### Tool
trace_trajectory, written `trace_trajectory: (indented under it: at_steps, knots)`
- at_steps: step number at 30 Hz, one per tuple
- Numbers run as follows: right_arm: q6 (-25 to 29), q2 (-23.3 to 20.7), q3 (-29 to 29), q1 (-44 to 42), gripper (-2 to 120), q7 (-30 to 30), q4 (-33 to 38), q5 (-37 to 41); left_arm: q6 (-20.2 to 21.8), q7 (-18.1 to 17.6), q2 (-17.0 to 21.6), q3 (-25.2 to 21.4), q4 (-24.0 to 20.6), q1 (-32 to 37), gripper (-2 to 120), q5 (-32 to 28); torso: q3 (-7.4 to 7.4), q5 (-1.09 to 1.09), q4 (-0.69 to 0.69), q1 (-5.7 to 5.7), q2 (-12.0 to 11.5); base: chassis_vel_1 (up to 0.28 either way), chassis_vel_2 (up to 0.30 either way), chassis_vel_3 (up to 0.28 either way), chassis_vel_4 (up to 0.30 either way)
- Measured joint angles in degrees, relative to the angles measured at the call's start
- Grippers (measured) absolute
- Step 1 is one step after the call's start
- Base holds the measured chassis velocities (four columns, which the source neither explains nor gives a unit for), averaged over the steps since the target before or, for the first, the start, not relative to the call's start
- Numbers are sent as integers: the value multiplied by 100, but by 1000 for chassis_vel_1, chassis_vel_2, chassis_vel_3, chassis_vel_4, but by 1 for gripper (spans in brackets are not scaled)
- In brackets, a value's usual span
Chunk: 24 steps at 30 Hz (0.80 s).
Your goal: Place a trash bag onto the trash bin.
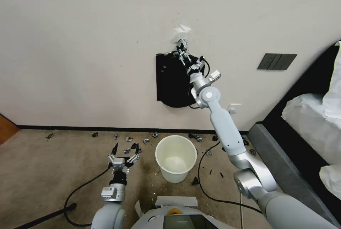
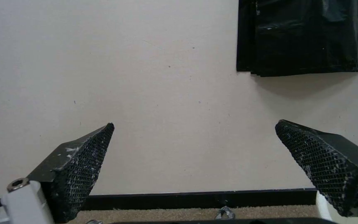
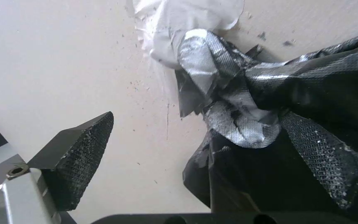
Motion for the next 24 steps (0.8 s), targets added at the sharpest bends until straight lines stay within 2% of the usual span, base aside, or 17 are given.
trace_trajectory:
  at_steps: [13, 24]
  knots:
    - [-84, -263, -26, -237, 100, -57, 141, -255, -9, -2, 11, 70, 64, -44, 100, -22, 0, 1, -1, 0, 0, 0, 0, 0, 0]
    - [-125, -213, -208, 139, 100, -199, -39, -243, -15, -2, 105, 82, 73, -70, 100, -50, 0, 0, 1, 0, 0, 0, 0, 0, 0]
